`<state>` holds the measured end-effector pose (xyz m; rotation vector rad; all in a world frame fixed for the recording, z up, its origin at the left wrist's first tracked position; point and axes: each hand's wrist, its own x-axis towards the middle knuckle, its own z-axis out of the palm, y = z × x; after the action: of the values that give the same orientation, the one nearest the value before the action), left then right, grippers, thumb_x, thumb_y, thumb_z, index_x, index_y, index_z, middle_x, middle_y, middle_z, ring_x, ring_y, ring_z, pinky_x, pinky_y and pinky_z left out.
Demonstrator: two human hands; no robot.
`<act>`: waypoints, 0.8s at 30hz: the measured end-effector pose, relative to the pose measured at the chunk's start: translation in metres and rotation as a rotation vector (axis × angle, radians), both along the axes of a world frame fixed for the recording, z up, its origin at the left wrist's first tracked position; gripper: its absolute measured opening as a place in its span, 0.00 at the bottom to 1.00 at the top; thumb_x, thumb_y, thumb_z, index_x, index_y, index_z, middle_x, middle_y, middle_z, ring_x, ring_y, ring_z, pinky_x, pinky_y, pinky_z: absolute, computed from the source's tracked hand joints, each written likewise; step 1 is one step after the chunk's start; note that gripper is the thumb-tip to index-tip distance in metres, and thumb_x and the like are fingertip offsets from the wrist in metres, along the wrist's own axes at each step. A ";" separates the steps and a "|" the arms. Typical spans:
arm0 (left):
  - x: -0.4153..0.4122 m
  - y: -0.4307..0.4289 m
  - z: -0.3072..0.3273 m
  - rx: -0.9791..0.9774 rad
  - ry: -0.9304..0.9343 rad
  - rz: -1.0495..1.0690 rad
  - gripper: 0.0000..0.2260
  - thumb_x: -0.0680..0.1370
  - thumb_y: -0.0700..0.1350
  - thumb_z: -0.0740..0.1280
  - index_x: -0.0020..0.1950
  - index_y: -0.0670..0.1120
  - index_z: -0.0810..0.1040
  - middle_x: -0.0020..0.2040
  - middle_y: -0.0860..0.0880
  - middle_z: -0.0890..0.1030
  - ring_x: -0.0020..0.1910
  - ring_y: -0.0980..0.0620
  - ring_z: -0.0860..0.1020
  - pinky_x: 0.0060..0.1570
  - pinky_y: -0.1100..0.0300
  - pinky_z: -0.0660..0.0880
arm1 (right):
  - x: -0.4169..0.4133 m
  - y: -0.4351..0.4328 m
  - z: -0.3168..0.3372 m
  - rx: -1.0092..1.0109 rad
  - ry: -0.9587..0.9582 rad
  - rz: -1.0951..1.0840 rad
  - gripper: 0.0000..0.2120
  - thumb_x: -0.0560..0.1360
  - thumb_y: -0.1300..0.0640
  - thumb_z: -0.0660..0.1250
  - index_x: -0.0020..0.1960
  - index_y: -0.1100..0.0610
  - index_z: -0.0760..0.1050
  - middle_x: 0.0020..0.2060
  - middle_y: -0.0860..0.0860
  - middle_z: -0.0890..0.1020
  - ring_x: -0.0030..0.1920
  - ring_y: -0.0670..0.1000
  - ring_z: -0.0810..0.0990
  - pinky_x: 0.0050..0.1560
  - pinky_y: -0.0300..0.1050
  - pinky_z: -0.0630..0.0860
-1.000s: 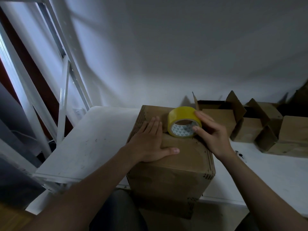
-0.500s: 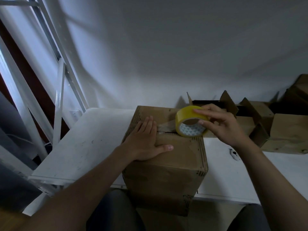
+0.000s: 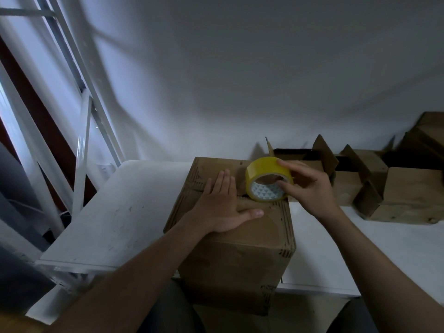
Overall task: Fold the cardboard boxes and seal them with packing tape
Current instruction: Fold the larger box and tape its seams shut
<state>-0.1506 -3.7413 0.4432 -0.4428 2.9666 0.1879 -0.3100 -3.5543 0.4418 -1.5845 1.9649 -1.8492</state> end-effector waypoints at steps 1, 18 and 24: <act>0.000 0.000 0.000 0.000 0.008 0.003 0.54 0.72 0.79 0.46 0.81 0.40 0.37 0.81 0.41 0.34 0.80 0.46 0.34 0.79 0.43 0.37 | 0.000 0.000 0.001 -0.001 0.040 -0.022 0.30 0.73 0.70 0.75 0.65 0.41 0.79 0.60 0.49 0.82 0.60 0.53 0.80 0.54 0.52 0.81; -0.021 0.024 0.010 -0.004 -0.046 -0.017 0.55 0.72 0.79 0.47 0.81 0.40 0.35 0.80 0.40 0.32 0.79 0.45 0.31 0.76 0.38 0.34 | -0.011 0.027 0.026 0.103 0.125 -0.037 0.27 0.76 0.76 0.66 0.65 0.49 0.78 0.61 0.46 0.79 0.64 0.44 0.76 0.60 0.35 0.74; -0.030 0.032 0.005 0.015 -0.026 -0.023 0.54 0.73 0.79 0.46 0.81 0.40 0.35 0.80 0.41 0.32 0.79 0.46 0.30 0.76 0.40 0.33 | -0.012 0.028 0.018 0.109 0.148 -0.045 0.28 0.76 0.75 0.68 0.68 0.49 0.76 0.61 0.53 0.77 0.64 0.49 0.76 0.59 0.46 0.77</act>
<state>-0.1806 -3.7094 0.4482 -0.4057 2.9413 0.2002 -0.3218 -3.5265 0.4596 -1.7038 2.1378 -1.6506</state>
